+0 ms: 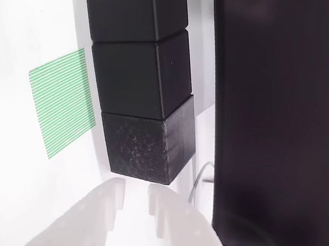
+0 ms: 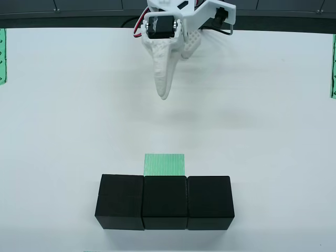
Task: Stack 3 Blocks on the chosen place.
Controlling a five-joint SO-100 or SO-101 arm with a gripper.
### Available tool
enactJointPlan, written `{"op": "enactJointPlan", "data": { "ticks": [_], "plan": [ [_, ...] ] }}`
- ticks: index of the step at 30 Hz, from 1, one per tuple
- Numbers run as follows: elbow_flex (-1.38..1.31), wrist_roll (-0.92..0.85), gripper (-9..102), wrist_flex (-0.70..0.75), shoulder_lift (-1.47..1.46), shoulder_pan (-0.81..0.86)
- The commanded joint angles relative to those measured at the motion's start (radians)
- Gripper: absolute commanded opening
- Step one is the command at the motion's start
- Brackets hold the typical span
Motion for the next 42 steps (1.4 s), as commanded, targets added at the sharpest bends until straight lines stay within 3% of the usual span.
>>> {"op": "enactJointPlan", "data": {
  "ticks": [1,42],
  "plan": [
    [0.040,0.008,0,0.006,0.018,0.000],
    [0.040,-0.005,0,0.005,0.018,-0.017]
  ]
}}
